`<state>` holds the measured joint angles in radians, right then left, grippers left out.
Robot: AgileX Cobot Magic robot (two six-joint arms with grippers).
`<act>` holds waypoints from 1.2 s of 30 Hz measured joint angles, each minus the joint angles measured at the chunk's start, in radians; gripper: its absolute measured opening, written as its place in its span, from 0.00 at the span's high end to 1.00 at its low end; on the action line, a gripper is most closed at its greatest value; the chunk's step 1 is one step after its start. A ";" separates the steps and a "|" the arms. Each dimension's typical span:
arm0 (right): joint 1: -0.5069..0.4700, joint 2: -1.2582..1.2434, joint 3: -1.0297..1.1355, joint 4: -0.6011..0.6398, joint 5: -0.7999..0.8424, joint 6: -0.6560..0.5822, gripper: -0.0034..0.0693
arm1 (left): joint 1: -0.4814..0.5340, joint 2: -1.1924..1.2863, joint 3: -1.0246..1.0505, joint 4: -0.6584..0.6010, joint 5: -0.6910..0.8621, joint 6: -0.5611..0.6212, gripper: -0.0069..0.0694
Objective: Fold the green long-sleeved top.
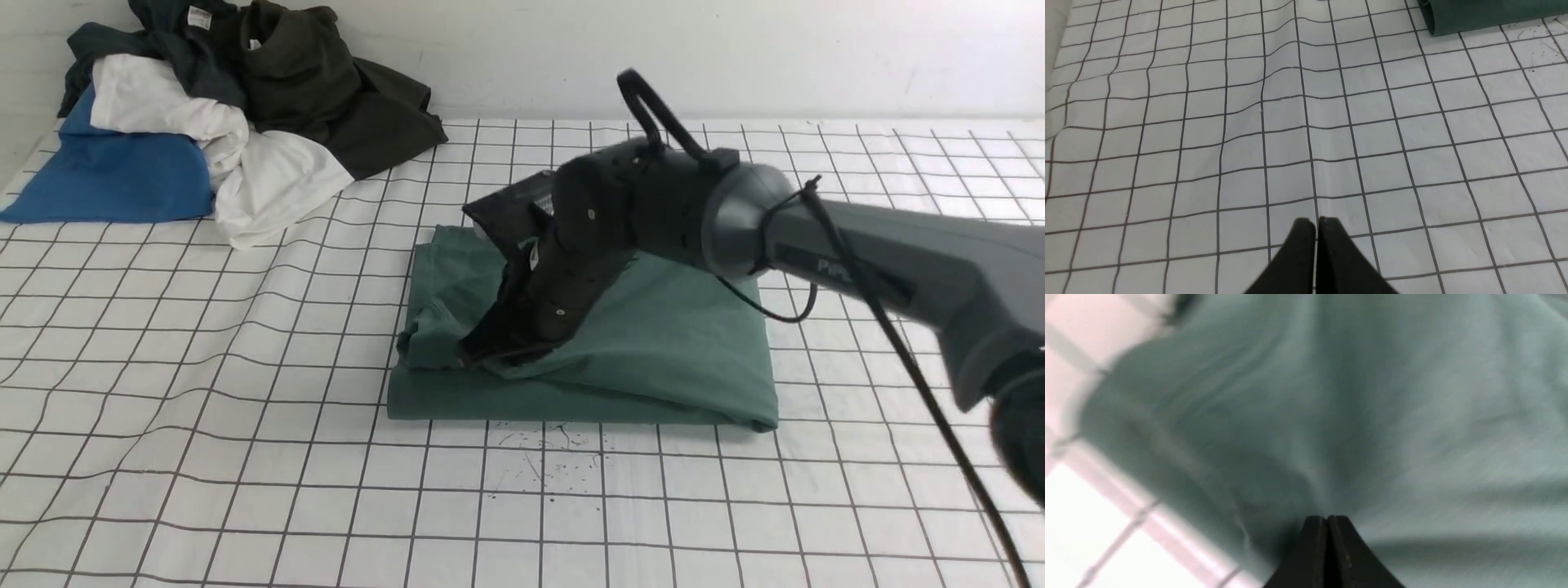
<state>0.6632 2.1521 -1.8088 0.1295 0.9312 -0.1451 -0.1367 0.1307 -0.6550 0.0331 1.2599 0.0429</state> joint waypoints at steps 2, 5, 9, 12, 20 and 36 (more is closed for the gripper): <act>0.007 -0.080 0.000 -0.010 0.035 -0.007 0.97 | 0.000 0.000 0.000 0.000 0.000 0.000 0.92; 0.008 -0.197 0.000 -0.064 0.075 -0.010 0.97 | 0.000 0.000 0.000 0.000 0.000 0.000 0.92; 0.008 -0.411 0.014 -0.147 0.149 -0.011 0.97 | 0.000 0.000 0.000 -0.001 0.000 0.000 0.92; 0.008 -0.627 0.111 -0.177 0.138 0.003 0.97 | 0.000 0.000 0.000 -0.001 0.000 0.000 0.92; 0.008 -1.060 0.528 -0.105 -0.072 0.082 0.97 | 0.000 0.000 0.000 -0.001 0.000 0.000 0.92; 0.008 -1.340 0.858 0.013 -0.162 0.087 0.97 | 0.000 0.000 0.000 -0.001 0.000 0.000 0.92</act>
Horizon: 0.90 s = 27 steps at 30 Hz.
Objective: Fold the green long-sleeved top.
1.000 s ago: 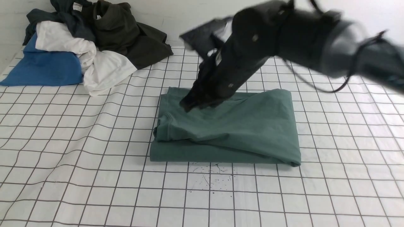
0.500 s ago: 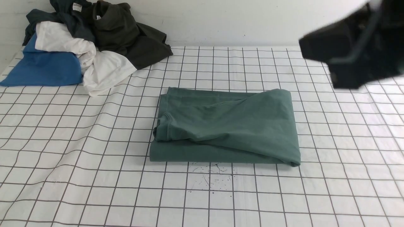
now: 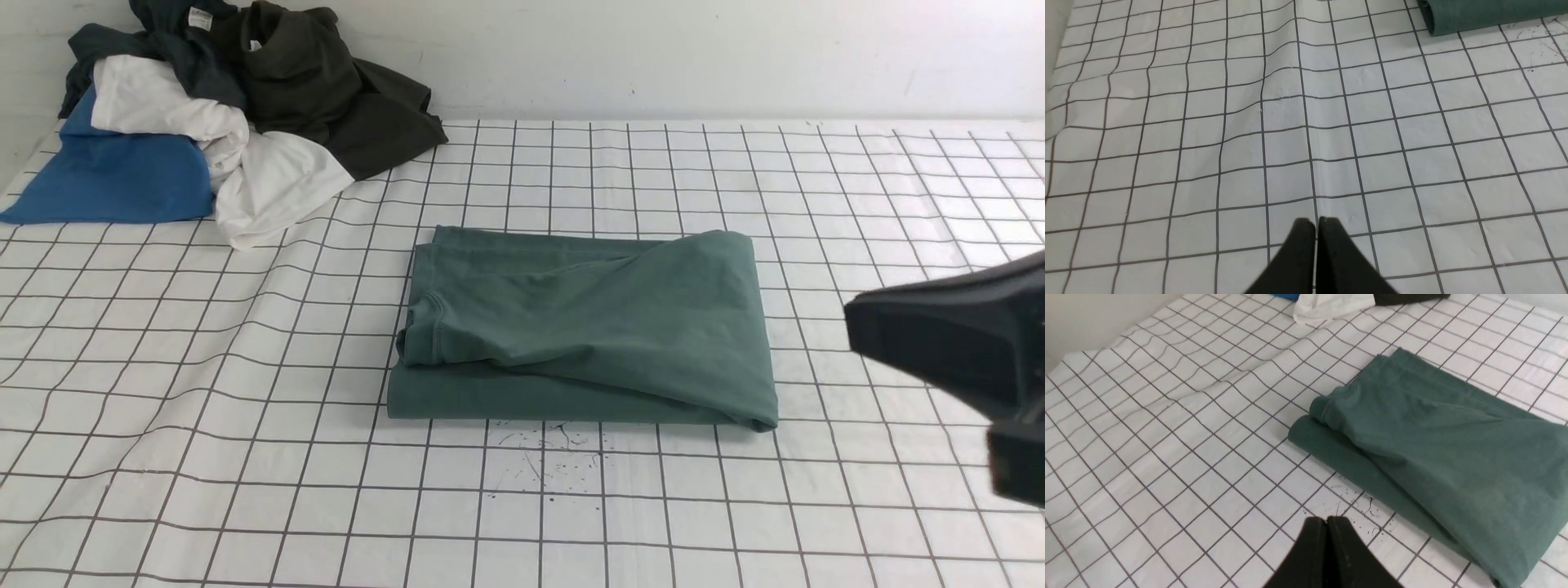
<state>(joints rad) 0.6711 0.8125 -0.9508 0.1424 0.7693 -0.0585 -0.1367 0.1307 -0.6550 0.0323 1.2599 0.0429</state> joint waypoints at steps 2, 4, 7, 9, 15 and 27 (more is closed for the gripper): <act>0.000 -0.036 0.000 -0.014 -0.001 -0.008 0.97 | 0.000 0.000 0.000 0.000 0.000 0.000 0.92; 0.000 -0.101 0.000 -0.037 -0.002 -0.015 0.97 | 0.000 0.000 0.000 0.000 0.000 0.000 0.92; 0.000 -0.157 0.030 -0.058 -0.050 -0.015 0.97 | 0.000 0.000 0.000 0.000 0.000 0.000 0.92; -0.001 -0.196 0.080 -0.076 -0.109 -0.016 0.97 | 0.000 0.000 0.000 -0.002 0.000 0.000 0.92; -0.114 -0.377 0.407 -0.077 -0.460 -0.016 0.97 | 0.000 0.000 0.000 -0.001 0.000 0.000 0.92; -0.727 -0.812 0.975 -0.037 -0.658 -0.015 0.97 | 0.000 0.000 0.000 -0.002 0.001 0.000 0.92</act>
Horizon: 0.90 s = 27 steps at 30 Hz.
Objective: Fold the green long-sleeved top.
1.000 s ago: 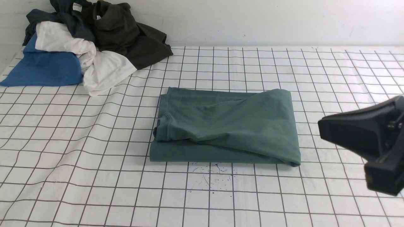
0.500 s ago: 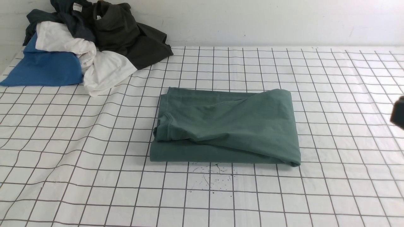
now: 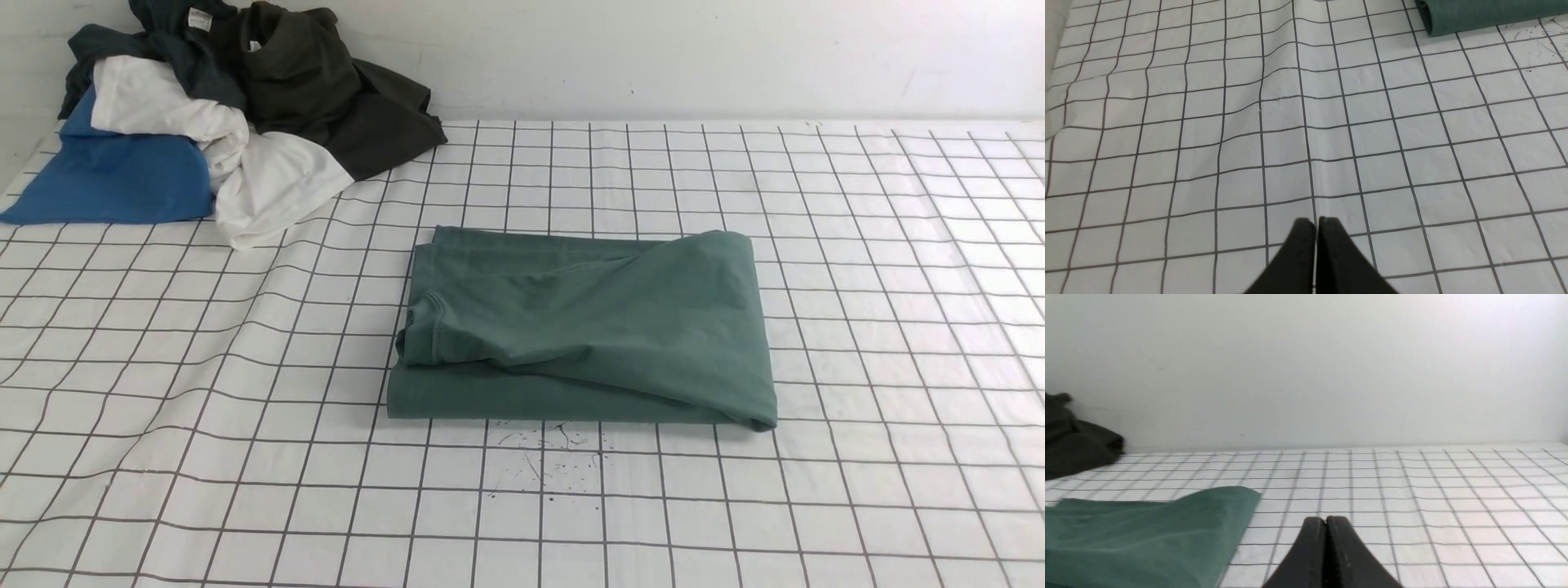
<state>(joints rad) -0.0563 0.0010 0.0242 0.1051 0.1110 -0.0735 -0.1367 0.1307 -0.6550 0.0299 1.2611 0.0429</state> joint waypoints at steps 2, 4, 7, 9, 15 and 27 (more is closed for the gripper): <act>-0.051 -0.010 0.002 -0.006 0.036 0.016 0.97 | 0.000 -0.001 0.000 0.000 0.000 0.000 0.92; -0.072 -0.011 0.002 -0.029 0.082 0.042 0.97 | 0.000 -0.001 0.000 0.000 0.001 0.000 0.92; -0.076 -0.011 0.002 -0.067 0.185 0.098 0.97 | 0.000 -0.001 0.000 0.000 0.002 0.000 0.92; -0.072 -0.011 0.002 -0.073 0.225 0.115 0.97 | 0.000 -0.001 0.000 0.000 0.002 0.000 0.92; -0.004 -0.011 0.001 -0.077 0.239 0.139 0.97 | 0.000 -0.001 0.000 0.000 0.002 0.000 0.92; 0.013 -0.011 0.001 -0.064 0.243 0.139 0.97 | 0.000 -0.001 0.000 0.000 0.002 0.000 0.92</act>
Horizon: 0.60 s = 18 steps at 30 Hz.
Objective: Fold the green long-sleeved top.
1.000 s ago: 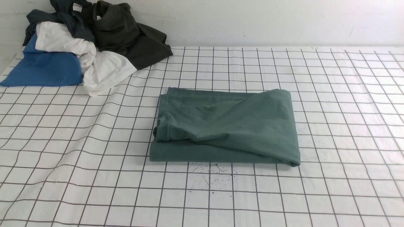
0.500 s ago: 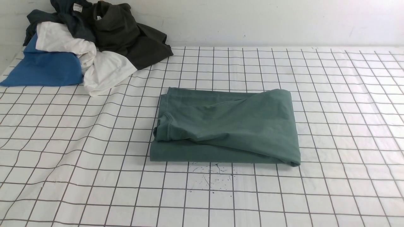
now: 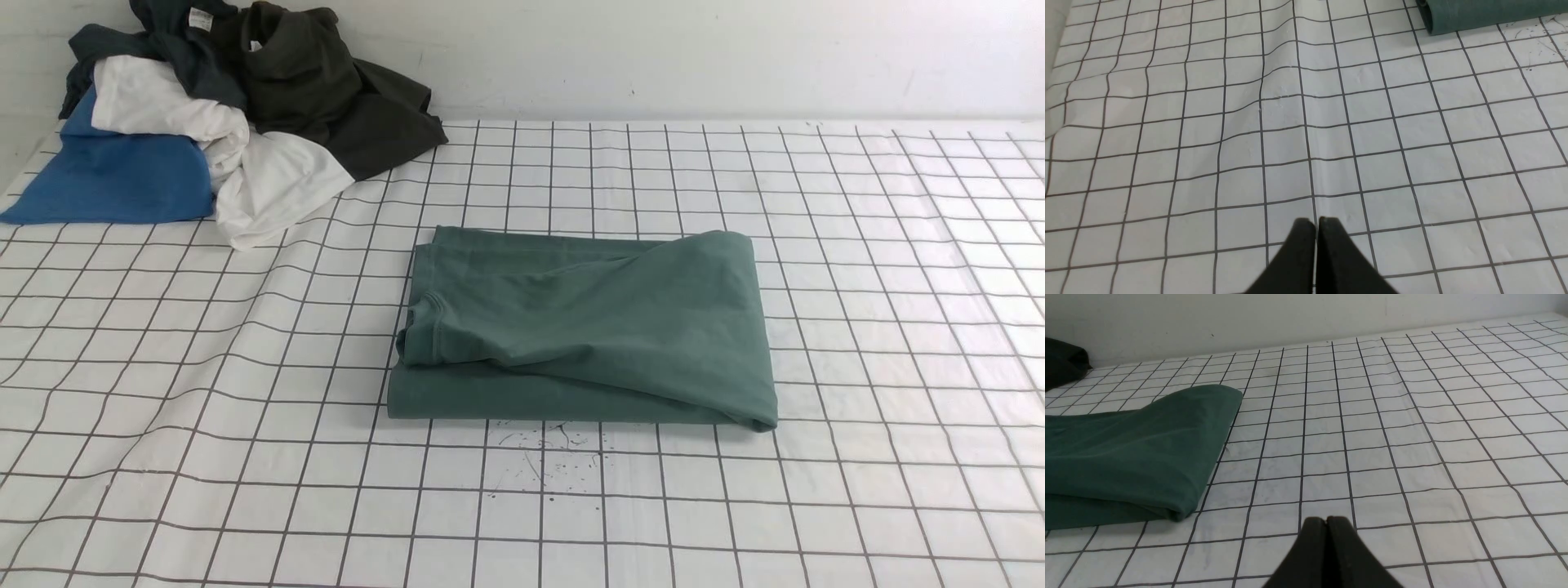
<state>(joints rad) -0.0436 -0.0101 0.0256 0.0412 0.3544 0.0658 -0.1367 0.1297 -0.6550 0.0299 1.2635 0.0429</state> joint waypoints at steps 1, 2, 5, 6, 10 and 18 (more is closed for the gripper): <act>0.000 0.000 0.000 0.000 0.000 0.000 0.97 | 0.000 0.000 0.000 0.000 0.000 0.000 0.92; 0.000 0.000 0.000 0.000 0.000 0.000 0.97 | 0.000 0.000 0.000 0.000 0.000 0.000 0.92; 0.000 0.000 0.000 0.000 0.000 0.000 0.97 | 0.000 0.000 0.000 0.000 0.000 0.000 0.92; 0.000 0.000 0.000 0.000 0.000 0.000 0.97 | 0.000 0.000 0.000 0.000 0.000 0.000 0.92; 0.000 0.000 0.000 0.000 0.000 0.000 0.97 | 0.000 0.000 0.000 0.000 0.000 0.000 0.92; 0.000 0.000 -0.001 0.001 0.003 0.000 0.97 | 0.000 0.000 0.039 0.003 -0.048 -0.011 0.92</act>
<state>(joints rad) -0.0436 -0.0101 0.0249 0.0421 0.3574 0.0658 -0.1367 0.1297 -0.6162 0.0325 1.2158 0.0321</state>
